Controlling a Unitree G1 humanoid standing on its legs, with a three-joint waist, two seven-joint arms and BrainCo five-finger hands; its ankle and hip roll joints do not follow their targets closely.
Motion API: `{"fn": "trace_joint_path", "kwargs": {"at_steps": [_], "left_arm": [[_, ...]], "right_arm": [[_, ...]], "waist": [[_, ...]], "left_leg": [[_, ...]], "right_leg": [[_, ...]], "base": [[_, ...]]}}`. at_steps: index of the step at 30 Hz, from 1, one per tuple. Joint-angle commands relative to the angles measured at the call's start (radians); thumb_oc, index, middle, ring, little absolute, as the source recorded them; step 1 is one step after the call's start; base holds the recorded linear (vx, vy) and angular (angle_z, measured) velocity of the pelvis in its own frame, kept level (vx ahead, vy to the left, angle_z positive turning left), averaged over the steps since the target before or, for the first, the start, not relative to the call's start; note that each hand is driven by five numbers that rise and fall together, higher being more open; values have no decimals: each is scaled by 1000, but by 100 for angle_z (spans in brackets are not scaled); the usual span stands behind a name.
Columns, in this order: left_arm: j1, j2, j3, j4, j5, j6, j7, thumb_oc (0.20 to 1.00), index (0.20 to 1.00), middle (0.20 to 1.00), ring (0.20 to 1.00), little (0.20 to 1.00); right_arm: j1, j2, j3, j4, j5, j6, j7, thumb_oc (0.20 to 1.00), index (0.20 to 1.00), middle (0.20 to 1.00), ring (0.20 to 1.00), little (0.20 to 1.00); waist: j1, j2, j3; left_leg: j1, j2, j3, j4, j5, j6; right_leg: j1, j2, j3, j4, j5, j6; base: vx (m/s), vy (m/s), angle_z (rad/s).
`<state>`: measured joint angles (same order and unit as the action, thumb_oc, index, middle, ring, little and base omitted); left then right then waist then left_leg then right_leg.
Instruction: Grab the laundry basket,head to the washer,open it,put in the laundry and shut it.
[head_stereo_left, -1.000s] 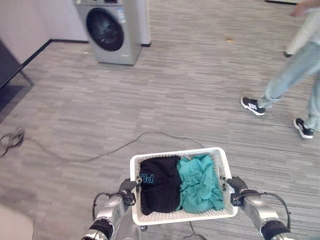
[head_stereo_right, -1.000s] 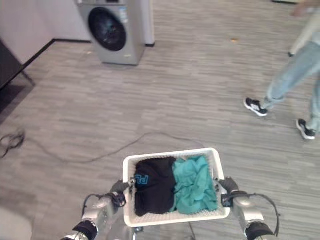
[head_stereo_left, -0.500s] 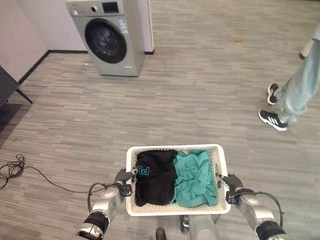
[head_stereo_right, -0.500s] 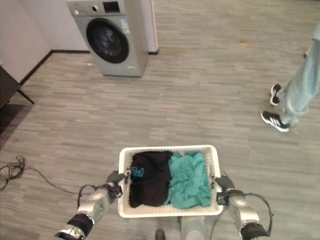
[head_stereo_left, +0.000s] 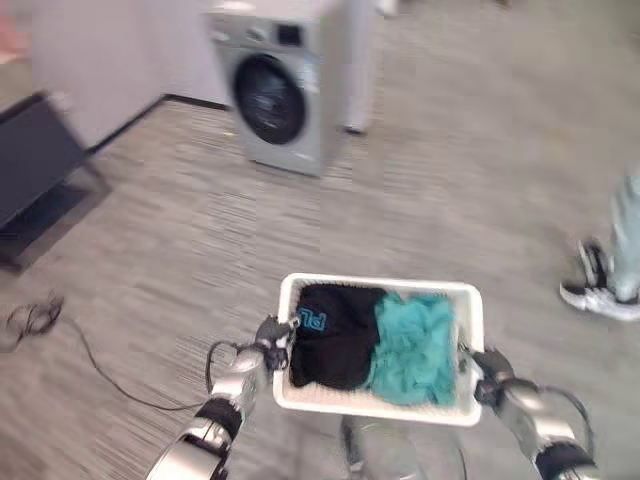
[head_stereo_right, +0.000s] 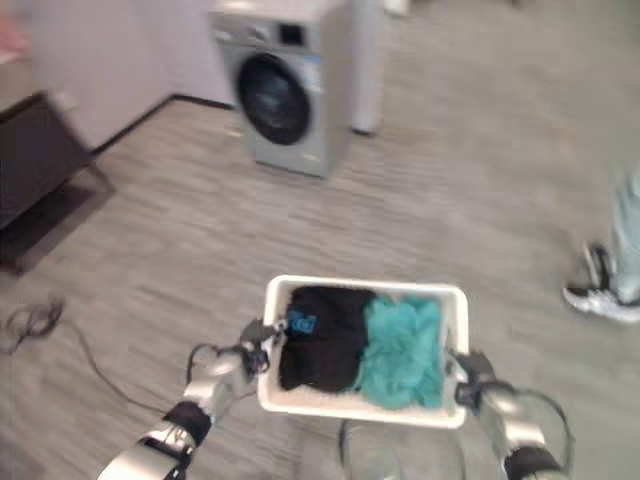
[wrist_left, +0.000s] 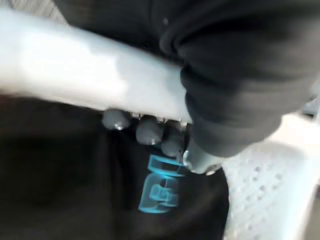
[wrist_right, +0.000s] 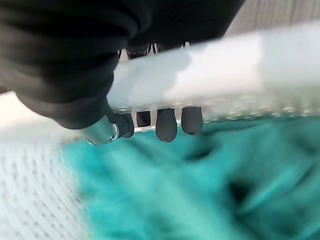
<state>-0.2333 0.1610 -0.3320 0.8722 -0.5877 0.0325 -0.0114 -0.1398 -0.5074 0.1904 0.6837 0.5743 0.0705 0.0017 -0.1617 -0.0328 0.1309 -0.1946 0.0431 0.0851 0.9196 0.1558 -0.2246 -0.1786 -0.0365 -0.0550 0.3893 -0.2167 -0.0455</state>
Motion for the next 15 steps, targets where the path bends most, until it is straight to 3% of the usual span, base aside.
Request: {"fn": "trace_joint_path", "kwargs": {"at_steps": [1, 2, 3, 4, 6, 7, 9, 12, 15], "left_arm": [[-149, 62, 22, 7, -11, -53, 9, 200, 200, 200, 200, 200], [-148, 58, 24, 6, -14, -53, 10, 200, 200, 200, 200, 200], [-133, 61, 27, -3, -8, -58, 13, 200, 200, 200, 200, 200], [-125, 63, 29, -15, -11, -59, 15, 200, 200, 200, 200, 200], [-107, 64, 28, -53, -15, -70, 20, 200, 200, 200, 200, 200], [-110, 60, 23, -60, -14, -72, 22, 200, 200, 200, 200, 200], [-121, 63, 19, -80, -16, -75, 24, 200, 200, 200, 200, 200], [-130, 81, 18, -113, -31, -85, 30, 200, 200, 200, 200, 200], [-128, 98, 28, -116, -33, -97, 31, 200, 200, 200, 200, 200]], "right_arm": [[-41, 19, -21, -129, 101, -59, 82, 200, 200, 200, 200, 200], [-37, 20, -22, -130, 100, -60, 80, 200, 200, 200, 200, 200], [-26, 22, -20, -145, 98, -67, 83, 200, 200, 200, 200, 200], [-23, 21, -13, -152, 88, -68, 85, 200, 200, 200, 200, 200], [-19, 27, -3, -166, 76, -77, 88, 200, 200, 200, 200, 200], [-17, 26, 0, -165, 69, -77, 88, 200, 200, 200, 200, 200], [-14, 30, 0, -166, 58, -72, 96, 200, 200, 200, 200, 200], [21, 50, 6, -222, 55, -59, 126, 200, 200, 200, 200, 200], [29, 89, -1, -160, 62, -81, 134, 200, 200, 200, 200, 200]], "waist": [[-27, -7, -15], [-21, -12, -16], [6, 1, -4], [19, 5, 6], [66, 27, 19], [86, 28, 20], [101, 22, 22], [118, 27, 12], [142, 14, -14]], "left_leg": [[137, -19, 111, -256, -68, 55], [89, -25, 128, -290, -73, 65], [3, 3, 176, -484, -103, 105], [-2, 1, 165, -551, -123, 125], [-17, 11, 91, -838, -59, 137], [-36, 18, 56, -882, -46, 137], [-47, 19, 31, -888, -26, 132], [-41, -5, -1, -802, -31, 157], [-13, -45, 44, -750, -114, 205]], "right_leg": [[123, -14, -14, -279, 212, 85], [138, -15, -16, -288, 204, 84], [188, 12, -3, -302, 177, 100], [210, 18, 4, -302, 162, 103], [256, 50, 32, -297, 116, 115], [275, 54, 40, -292, 103, 112], [300, 51, 41, -285, 83, 114], [298, 50, 66, -201, 30, 129], [275, 2, 87, -92, 57, 179]], "base": [[215, -84, -7], [465, -81, 24], [582, -79, 23], [635, -14, 7], [499, 20, -31], [488, -36, -73], [328, -24, -81], [418, 108, -69], [474, 232, -98]]}}
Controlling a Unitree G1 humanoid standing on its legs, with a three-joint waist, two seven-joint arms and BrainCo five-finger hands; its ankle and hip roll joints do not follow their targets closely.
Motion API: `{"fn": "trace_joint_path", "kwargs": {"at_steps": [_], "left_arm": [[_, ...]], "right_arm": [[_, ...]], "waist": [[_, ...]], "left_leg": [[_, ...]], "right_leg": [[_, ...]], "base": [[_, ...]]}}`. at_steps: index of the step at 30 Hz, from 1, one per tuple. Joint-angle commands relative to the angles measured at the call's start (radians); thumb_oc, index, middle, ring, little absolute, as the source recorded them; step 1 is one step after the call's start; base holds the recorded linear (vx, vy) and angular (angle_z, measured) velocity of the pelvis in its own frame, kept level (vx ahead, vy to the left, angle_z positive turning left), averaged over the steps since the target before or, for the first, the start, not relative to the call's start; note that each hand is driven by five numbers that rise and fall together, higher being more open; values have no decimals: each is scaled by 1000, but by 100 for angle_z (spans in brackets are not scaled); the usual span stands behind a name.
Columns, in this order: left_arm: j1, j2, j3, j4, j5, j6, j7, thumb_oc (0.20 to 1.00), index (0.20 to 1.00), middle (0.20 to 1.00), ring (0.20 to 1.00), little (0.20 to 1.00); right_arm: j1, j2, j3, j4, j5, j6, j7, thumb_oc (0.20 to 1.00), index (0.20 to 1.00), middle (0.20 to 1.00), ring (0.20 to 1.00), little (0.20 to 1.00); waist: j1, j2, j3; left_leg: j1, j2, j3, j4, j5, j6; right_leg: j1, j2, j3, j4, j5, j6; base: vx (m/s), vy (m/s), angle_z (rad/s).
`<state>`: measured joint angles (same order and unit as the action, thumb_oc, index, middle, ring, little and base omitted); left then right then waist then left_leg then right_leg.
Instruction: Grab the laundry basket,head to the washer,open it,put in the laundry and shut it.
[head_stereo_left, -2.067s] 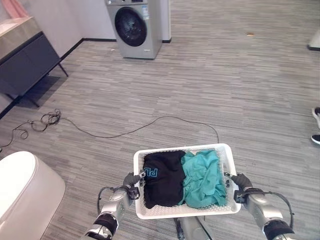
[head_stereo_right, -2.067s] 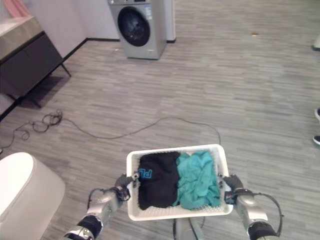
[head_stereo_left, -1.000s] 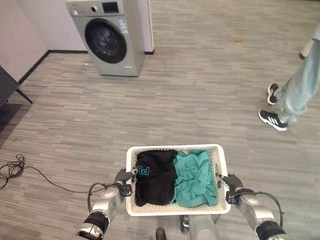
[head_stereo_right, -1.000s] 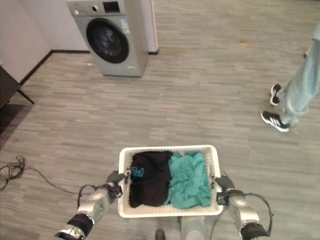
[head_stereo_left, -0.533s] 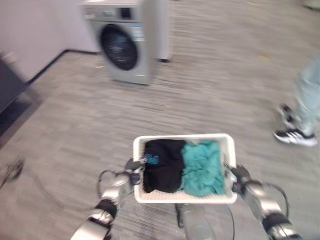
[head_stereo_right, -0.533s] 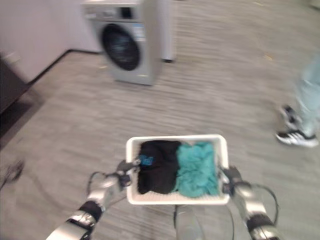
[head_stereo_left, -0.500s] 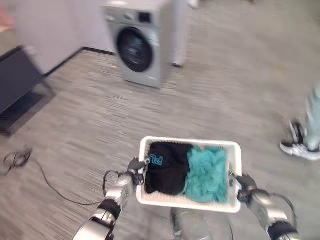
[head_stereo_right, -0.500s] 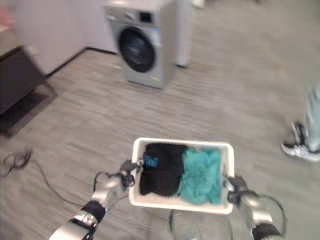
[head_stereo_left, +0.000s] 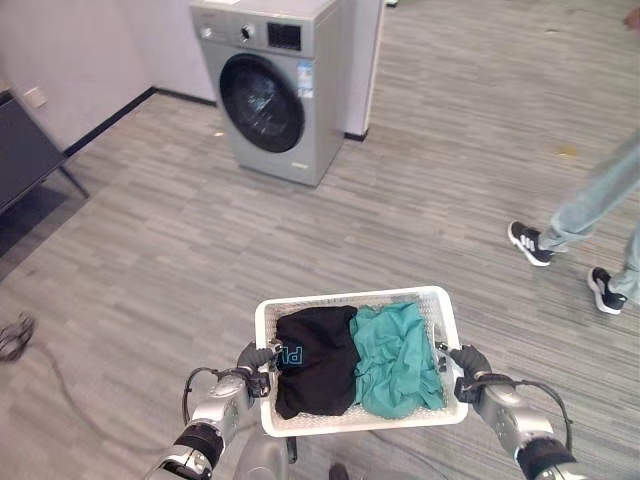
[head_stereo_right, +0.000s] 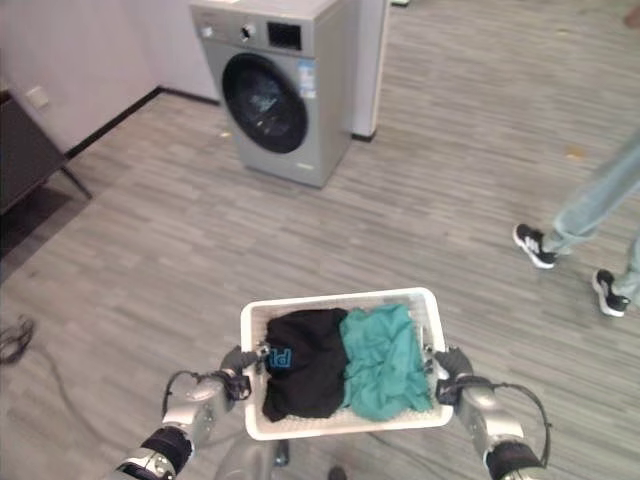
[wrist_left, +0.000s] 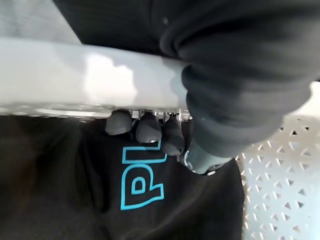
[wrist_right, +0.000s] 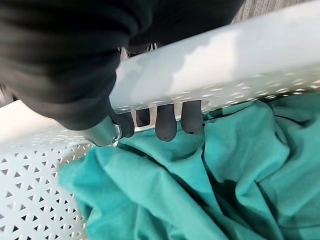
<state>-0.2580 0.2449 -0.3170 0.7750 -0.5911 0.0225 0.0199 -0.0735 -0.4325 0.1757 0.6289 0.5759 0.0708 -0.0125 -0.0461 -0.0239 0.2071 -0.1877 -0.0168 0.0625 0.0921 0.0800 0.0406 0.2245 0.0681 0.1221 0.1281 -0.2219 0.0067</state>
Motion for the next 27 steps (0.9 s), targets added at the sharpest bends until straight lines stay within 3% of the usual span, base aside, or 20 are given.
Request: {"fn": "trace_joint_path", "kwargs": {"at_steps": [1, 6, 12, 14, 15, 16, 18, 21, 23, 25, 27], "left_arm": [[-103, 21, 14, -17, -32, -87, 1, 200, 200, 200, 200, 200], [-71, 44, 14, -17, -17, -69, -23, 200, 200, 200, 200, 200], [-46, 39, 27, 17, -20, -61, -39, 200, 200, 200, 200, 200], [-38, 40, 30, 23, -12, -62, -33, 200, 200, 200, 200, 200], [-34, 42, 34, 31, -2, -58, -35, 200, 200, 200, 200, 200], [-37, 46, 36, 41, 2, -58, -33, 200, 200, 200, 200, 200], [-46, 46, 42, 42, 0, -59, -25, 200, 200, 200, 200, 200], [-69, 59, 50, 16, 7, -60, -16, 200, 200, 200, 200, 200], [-67, 66, 46, -11, 10, -61, -10, 200, 200, 200, 200, 200], [-65, 66, 42, -29, 20, -58, -5, 200, 200, 200, 200, 200], [-69, 69, 43, -41, 30, -59, -7, 200, 200, 200, 200, 200]], "right_arm": [[-36, 19, 13, -87, 69, -86, 155, 200, 200, 200, 200, 200], [7, 23, -28, -47, 96, -80, 184, 200, 200, 200, 200, 200], [16, 26, -33, -38, 92, -67, 203, 200, 200, 200, 200, 200], [18, 28, -29, -41, 88, -69, 204, 200, 200, 200, 200, 200], [14, 25, -24, -48, 84, -69, 203, 200, 200, 200, 200, 200], [8, 23, -17, -50, 78, -69, 204, 200, 200, 200, 200, 200], [1, 28, -6, -57, 68, -69, 204, 200, 200, 200, 200, 200], [-7, 24, 11, -100, 45, -54, 207, 200, 200, 200, 200, 200], [-21, 14, 23, -110, 37, -52, 201, 200, 200, 200, 200, 200], [-40, 11, 27, -110, 39, -50, 182, 200, 200, 200, 200, 200], [-57, 10, 27, -114, 51, -52, 167, 200, 200, 200, 200, 200]], "waist": [[36, 4, -95], [76, -28, -117], [100, -43, -130], [104, -45, -133], [100, -34, -122], [87, -21, -104], [61, 5, -73], [16, 9, -51], [-2, 3, -39], [-18, -10, -34], [-34, -15, -23]], "left_leg": [[-9, 5, 67, 82, -52, -53], [47, -61, 70, 72, -95, -20], [72, -90, 57, 53, -93, -9], [80, -89, 53, 42, -87, -8], [104, -78, 57, 18, -94, -2], [130, -59, 62, -7, -99, -1], [170, -29, 62, -34, -100, -3], [219, -17, 68, -75, -110, -20], [232, -20, 63, -76, -122, -35], [243, -34, 50, -73, -134, -46], [278, -40, 46, -69, -165, -62]], "right_leg": [[-136, -110, -86, 197, 84, 135], [-144, -142, -115, 290, 228, 194], [-132, -146, -126, 298, 286, 216], [-146, -147, -129, 325, 307, 224], [-213, -154, -146, 417, 374, 247], [-260, -156, -165, 482, 404, 250], [-322, -164, -211, 560, 370, 235], [-408, -192, -264, 437, 279, 189], [-413, -188, -257, 304, 239, 174], [-441, -157, -201, 185, 238, 170], [-469, -165, -193, 37, 280, 178]], "base": [[306, 180, -85], [314, 169, -10], [119, 57, 45], [47, 57, 7], [-4, 108, -6], [1, 146, -7], [48, 121, -9], [155, 13, -6], [194, -110, 2], [228, -143, 15], [294, -162, 9]]}}
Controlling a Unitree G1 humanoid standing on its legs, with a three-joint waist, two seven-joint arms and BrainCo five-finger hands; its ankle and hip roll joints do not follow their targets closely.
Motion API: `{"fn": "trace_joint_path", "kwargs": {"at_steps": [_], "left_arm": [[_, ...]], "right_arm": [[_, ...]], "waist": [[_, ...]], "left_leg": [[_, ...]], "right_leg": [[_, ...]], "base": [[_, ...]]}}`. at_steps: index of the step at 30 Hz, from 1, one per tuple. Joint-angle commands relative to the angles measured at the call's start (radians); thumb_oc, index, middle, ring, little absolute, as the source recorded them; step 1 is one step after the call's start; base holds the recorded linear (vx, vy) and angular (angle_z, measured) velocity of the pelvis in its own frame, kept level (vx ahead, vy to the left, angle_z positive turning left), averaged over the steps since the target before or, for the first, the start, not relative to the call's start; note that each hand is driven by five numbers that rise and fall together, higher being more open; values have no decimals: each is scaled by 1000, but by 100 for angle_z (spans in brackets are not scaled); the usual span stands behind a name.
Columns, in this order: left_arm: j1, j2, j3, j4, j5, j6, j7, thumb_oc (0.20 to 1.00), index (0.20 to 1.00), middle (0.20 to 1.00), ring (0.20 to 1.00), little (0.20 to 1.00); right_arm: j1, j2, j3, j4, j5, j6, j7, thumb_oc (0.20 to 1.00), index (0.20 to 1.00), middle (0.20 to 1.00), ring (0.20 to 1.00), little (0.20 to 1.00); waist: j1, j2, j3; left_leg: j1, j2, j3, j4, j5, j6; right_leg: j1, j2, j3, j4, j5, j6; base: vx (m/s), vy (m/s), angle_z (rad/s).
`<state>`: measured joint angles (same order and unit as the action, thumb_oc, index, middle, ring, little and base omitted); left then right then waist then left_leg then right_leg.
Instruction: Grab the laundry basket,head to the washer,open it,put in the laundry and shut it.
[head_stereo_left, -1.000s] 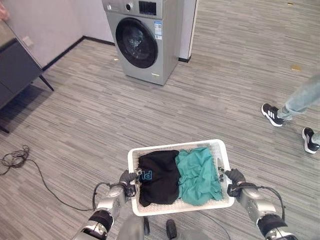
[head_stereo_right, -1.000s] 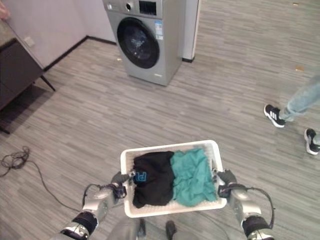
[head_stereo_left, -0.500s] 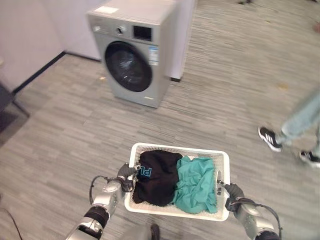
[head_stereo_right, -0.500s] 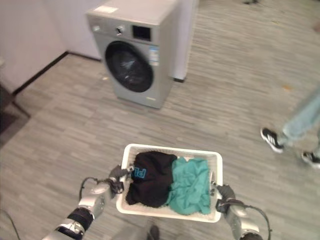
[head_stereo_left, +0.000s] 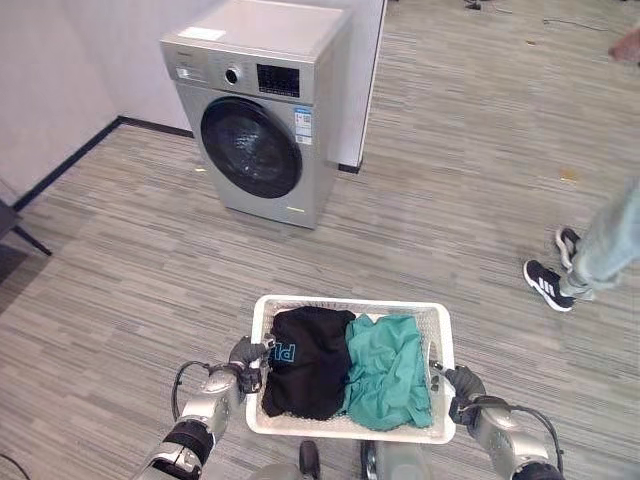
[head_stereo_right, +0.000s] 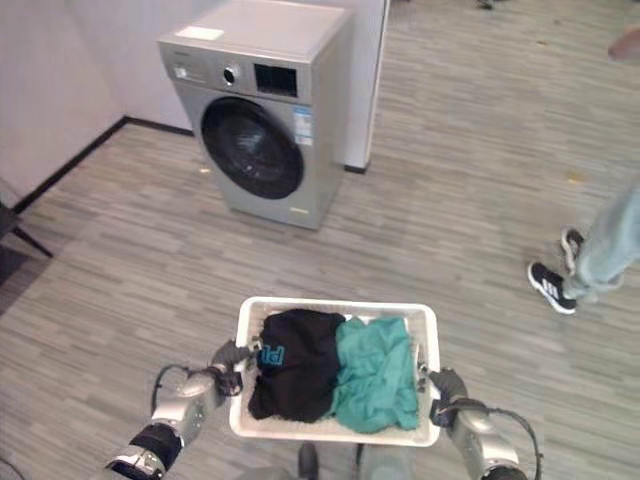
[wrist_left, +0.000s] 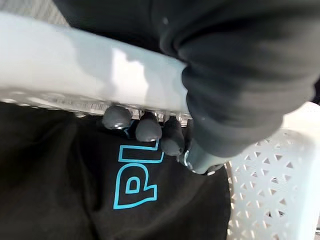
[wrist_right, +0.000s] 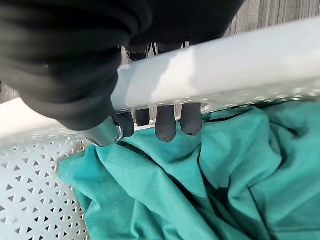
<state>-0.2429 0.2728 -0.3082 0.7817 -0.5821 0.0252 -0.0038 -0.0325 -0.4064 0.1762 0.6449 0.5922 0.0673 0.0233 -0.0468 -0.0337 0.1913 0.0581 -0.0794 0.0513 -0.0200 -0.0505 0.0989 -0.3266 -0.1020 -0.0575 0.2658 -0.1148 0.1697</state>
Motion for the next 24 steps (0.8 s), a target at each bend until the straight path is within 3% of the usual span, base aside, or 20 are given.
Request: {"fn": "trace_joint_path", "kwargs": {"at_steps": [1, 6, 10, 11, 13, 14, 16, 17, 19, 20, 24], "left_arm": [[-82, 44, 36, -50, 22, -63, 14, 200, 200, 200, 200, 200], [-96, 32, 48, -8, 49, -62, 10, 200, 200, 200, 200, 200], [-87, 10, 48, 18, 49, -59, 4, 200, 200, 200, 200, 200], [-83, -1, 46, 43, 45, -58, -1, 200, 200, 200, 200, 200], [-82, -8, 35, 63, 42, -55, -8, 200, 200, 200, 200, 200], [-82, -8, 35, 63, 42, -55, -8, 200, 200, 200, 200, 200], [-90, -6, 42, 87, 38, -56, -5, 200, 200, 200, 200, 200], [-92, -3, 58, 88, 21, -61, 6, 200, 200, 200, 200, 200], [-113, -8, 53, 93, -7, -59, 9, 200, 200, 200, 200, 200], [-113, -8, 52, 94, -7, -59, 9, 200, 200, 200, 200, 200], [-110, -6, 46, 80, 0, -63, 14, 200, 200, 200, 200, 200]], "right_arm": [[-101, -17, 22, -133, 33, -47, 127, 200, 200, 200, 200, 200], [-99, -33, 1, -124, 3, -46, 114, 200, 200, 200, 200, 200], [-70, -62, -13, -125, -2, -42, 120, 200, 200, 200, 200, 200], [-55, -81, -20, -125, -6, -37, 122, 200, 200, 200, 200, 200], [-46, -88, -20, -118, -3, -39, 122, 200, 200, 200, 200, 200], [-45, -88, -20, -118, -3, -39, 122, 200, 200, 200, 200, 200], [-46, -97, -13, -117, 14, -44, 122, 200, 200, 200, 200, 200], [-44, -104, -11, -117, 10, -46, 119, 200, 200, 200, 200, 200], [-55, -105, -10, -100, 17, -49, 101, 200, 200, 200, 200, 200], [-54, -105, -10, -100, 17, -49, 101, 200, 200, 200, 200, 200], [-42, -104, -10, -129, -3, -65, 94, 200, 200, 200, 200, 200]], "waist": [[-40, -6, -8], [-91, 4, -12], [-128, 11, -40], [-157, 30, -49], [-160, 27, -55], [-161, 29, -56], [-151, 9, -48], [-135, -12, -39], [-115, -17, -33], [-113, -14, -30], [-86, 8, -8]], "left_leg": [[52, 20, 55, 42, -47, -127], [157, 17, 22, 97, -120, -156], [210, 23, 3, 165, -135, -182], [194, 59, -15, 278, -24, -236], [118, 76, -11, 463, 121, -282], [114, 77, -13, 468, 118, -283], [27, 79, 5, 661, 195, -300], [-29, 105, 73, 755, 195, -286], [-145, 135, 152, 655, 173, -262], [-144, 140, 152, 661, 166, -262], [-249, 176, 203, 335, 133, -213]], "right_leg": [[64, -14, -30, -143, 197, 20], [19, -65, -83, -253, 273, 44], [45, -46, -68, -217, 289, 24], [64, 5, -17, -166, 266, -15], [107, 17, -21, -153, 223, -57], [106, 18, -23, -152, 222, -58], [160, 27, -15, -154, 187, -94], [207, 35, -8, -152, 152, -117], [266, 43, -23, -171, 120, -123], [269, 47, -23, -171, 118, -124], [339, 78, -16, -173, 59, -110]], "base": [[345, -158, 20], [382, -151, 22], [415, -213, 57], [507, -388, 51], [344, -308, 58], [267, -253, 51], [363, -364, 3], [424, -425, -24], [417, -325, -14], [339, -168, 12], [325, -31, -5]]}}
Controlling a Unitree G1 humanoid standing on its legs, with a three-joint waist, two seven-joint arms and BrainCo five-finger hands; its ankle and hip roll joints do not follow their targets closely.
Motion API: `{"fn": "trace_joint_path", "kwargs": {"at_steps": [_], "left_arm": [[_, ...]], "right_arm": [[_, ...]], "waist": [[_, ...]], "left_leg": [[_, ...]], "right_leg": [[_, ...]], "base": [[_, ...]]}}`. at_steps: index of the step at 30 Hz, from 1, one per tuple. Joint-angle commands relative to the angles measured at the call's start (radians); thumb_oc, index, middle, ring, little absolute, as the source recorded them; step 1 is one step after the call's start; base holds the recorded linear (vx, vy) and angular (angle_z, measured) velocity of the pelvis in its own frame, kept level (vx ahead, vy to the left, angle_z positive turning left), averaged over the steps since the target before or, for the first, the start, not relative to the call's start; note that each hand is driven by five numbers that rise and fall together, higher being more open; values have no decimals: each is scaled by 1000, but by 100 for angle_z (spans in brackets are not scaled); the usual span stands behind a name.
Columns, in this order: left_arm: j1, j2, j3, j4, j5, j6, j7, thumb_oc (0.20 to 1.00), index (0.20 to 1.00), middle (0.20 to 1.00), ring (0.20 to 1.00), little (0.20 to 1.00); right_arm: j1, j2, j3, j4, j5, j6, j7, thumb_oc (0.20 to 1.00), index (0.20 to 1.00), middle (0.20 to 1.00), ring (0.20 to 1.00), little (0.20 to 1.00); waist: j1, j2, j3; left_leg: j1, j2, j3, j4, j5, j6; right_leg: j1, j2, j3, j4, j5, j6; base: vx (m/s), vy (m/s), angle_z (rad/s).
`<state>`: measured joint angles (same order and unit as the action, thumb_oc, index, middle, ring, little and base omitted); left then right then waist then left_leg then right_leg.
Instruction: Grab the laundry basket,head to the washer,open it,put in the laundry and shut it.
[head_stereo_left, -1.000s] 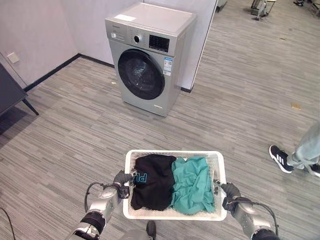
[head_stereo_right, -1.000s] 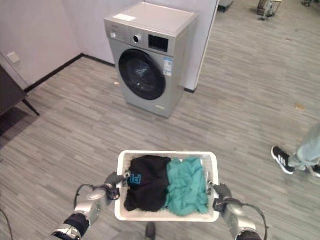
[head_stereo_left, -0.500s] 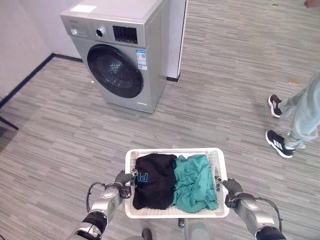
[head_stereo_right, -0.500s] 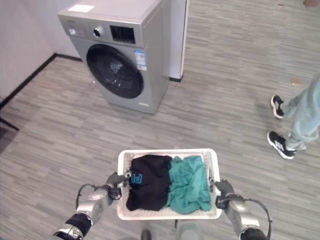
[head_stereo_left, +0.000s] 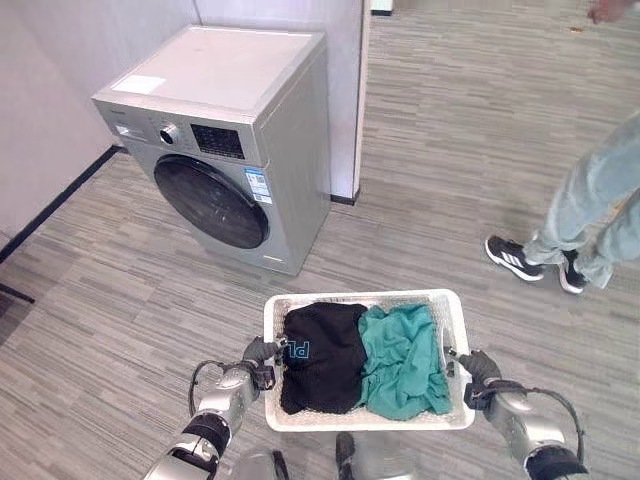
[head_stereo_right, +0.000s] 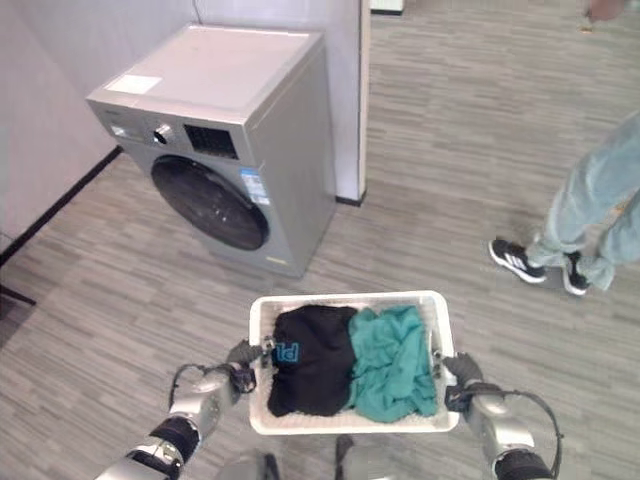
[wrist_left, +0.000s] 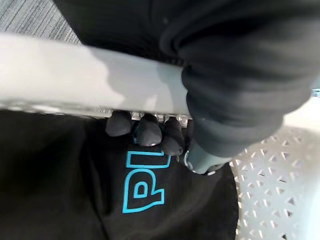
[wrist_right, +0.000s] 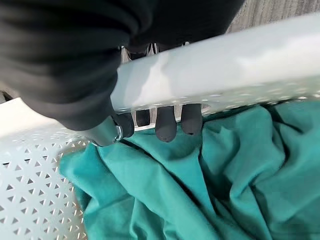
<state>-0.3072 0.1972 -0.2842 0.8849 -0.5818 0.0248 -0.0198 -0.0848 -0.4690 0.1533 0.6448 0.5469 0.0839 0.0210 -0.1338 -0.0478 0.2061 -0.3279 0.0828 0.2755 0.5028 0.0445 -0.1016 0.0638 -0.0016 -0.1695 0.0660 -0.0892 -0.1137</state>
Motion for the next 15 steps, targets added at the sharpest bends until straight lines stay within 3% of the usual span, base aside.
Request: {"fn": "trace_joint_path", "kwargs": {"at_steps": [1, 2, 4, 5, 8, 9, 10, 12, 13, 14, 15], "left_arm": [[-38, 75, 24, -28, 3, -64, 29, 200, 200, 200, 200, 200], [-38, 75, 24, -28, 3, -63, 29, 200, 200, 200, 200, 200], [-25, 87, 31, -32, 11, -63, 25, 200, 200, 200, 200, 200], [-12, 92, 35, -30, 8, -61, 26, 200, 200, 200, 200, 200], [13, 99, 51, -45, 6, -62, 26, 200, 200, 200, 200, 200], [22, 106, 56, -46, 8, -63, 32, 200, 200, 200, 200, 200], [29, 109, 57, -54, 9, -64, 34, 200, 200, 200, 200, 200], [31, 113, 60, -68, 6, -67, 40, 200, 200, 200, 200, 200], [28, 114, 61, -70, 2, -68, 44, 200, 200, 200, 200, 200], [28, 119, 71, -70, 6, -76, 54, 200, 200, 200, 200, 200], [26, 119, 72, -70, 3, -75, 53, 200, 200, 200, 200, 200]], "right_arm": [[14, -41, 17, -135, 33, -84, 97, 200, 200, 200, 200, 200], [14, -41, 17, -135, 33, -84, 97, 200, 200, 200, 200, 200], [6, -38, 26, -134, 12, -92, 98, 200, 200, 200, 200, 200], [-3, -33, 33, -124, 1, -83, 101, 200, 200, 200, 200, 200], [-8, -14, 41, -133, -10, -72, 110, 200, 200, 200, 200, 200], [-8, -3, 42, -135, -15, -73, 111, 200, 200, 200, 200, 200], [-10, 4, 42, -135, -19, -71, 112, 200, 200, 200, 200, 200], [-25, 18, 48, -133, -30, -70, 114, 200, 200, 200, 200, 200], [-31, 22, 48, -134, -29, -71, 111, 200, 200, 200, 200, 200], [-39, 36, 48, -126, -35, -79, 100, 200, 200, 200, 200, 200], [-41, 37, 48, -126, -35, -77, 102, 200, 200, 200, 200, 200]], "waist": [[11, 34, -17], [11, 33, -18], [41, 43, -15], [56, 47, -23], [78, 46, -56], [89, 41, -62], [94, 36, -60], [91, 39, -38], [86, 53, -30], [81, 60, -20], [78, 68, -23]], "left_leg": [[128, 17, -44, -295, 72, -12], [129, 17, -43, -300, 76, -12], [117, 47, -74, -518, 141, -23], [130, 58, -97, -507, 168, -30], [141, 34, -124, -469, 145, -5], [148, 21, -119, -455, 120, 13], [159, 10, -105, -443, 97, 32], [204, -3, -77, -456, 76, 60], [222, 9, -77, -474, 79, 61], [265, 6, -64, -505, 68, 67], [281, 5, -60, -518, 62, 66]], "right_leg": [[-26, -6, 106, 33, 17, 176], [-27, -7, 106, 33, 18, 176], [37, 16, 142, 36, -27, 180], [66, 28, 168, 41, -45, 181], [94, 14, 204, 69, -74, 197], [70, 1, 214, 151, -61, 212], [27, -17, 215, 268, -15, 249], [-97, -38, 215, 455, 138, 340], [-149, -23, 209, 515, 154, 350], [-199, -65, 159, 528, 133, 337], [-220, -70, 133, 486, 121, 324]], "base": [[304, 35, -21], [327, 42, -26], [581, 73, -73], [667, 102, -107], [421, 140, -74], [332, 180, -81], [255, 165, -92], [143, 148, -75], [135, 193, -46], [148, 179, -19], [170, 148, 4]]}}
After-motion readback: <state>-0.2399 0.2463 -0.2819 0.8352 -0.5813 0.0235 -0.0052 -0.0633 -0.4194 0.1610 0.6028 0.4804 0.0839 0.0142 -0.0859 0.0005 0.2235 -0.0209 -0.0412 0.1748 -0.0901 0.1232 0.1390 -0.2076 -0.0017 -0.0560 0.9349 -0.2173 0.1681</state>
